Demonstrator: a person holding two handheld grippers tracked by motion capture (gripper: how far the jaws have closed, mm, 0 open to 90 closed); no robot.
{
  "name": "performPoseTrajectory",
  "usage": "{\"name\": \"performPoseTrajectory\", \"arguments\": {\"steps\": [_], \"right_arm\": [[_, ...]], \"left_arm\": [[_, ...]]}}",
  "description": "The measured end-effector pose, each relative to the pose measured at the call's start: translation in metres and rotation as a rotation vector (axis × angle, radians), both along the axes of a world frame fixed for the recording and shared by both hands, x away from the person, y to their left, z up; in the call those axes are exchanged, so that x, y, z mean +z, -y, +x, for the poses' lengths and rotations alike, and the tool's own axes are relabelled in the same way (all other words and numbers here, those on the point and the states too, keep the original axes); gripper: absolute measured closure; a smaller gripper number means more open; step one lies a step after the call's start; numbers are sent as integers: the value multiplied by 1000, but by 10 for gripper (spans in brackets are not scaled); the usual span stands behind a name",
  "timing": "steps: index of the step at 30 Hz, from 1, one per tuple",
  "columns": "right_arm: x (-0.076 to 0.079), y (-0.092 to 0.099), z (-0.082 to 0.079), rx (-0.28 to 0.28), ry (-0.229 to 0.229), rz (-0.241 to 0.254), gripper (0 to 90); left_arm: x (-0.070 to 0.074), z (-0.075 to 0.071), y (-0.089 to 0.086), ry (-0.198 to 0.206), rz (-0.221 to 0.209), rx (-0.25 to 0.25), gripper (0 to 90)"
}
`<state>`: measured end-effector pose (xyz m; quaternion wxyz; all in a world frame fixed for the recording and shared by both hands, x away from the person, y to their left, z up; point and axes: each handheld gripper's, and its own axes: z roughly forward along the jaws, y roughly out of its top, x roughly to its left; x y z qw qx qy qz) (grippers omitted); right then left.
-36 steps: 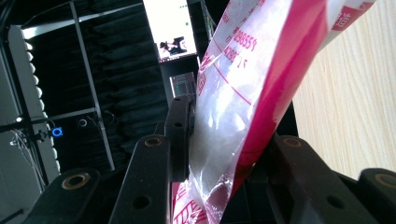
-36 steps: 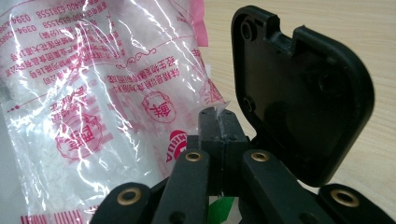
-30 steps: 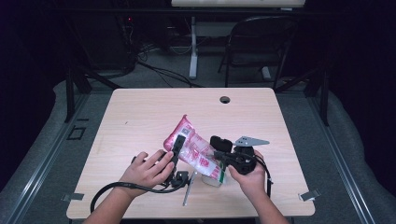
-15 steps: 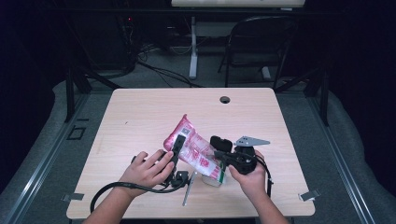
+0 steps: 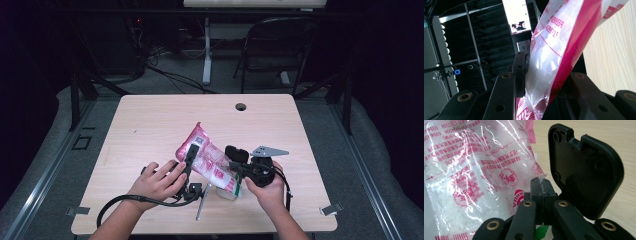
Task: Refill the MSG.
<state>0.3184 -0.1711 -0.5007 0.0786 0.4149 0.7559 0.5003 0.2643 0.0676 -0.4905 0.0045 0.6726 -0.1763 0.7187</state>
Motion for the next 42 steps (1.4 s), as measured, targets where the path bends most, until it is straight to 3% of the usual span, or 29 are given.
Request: {"name": "performPoseTrajectory", "arguments": {"steps": [42], "right_arm": [[0,0,0,-1,0,3,900]], "left_arm": [[3,1,3,8,-2,-12,687]]}}
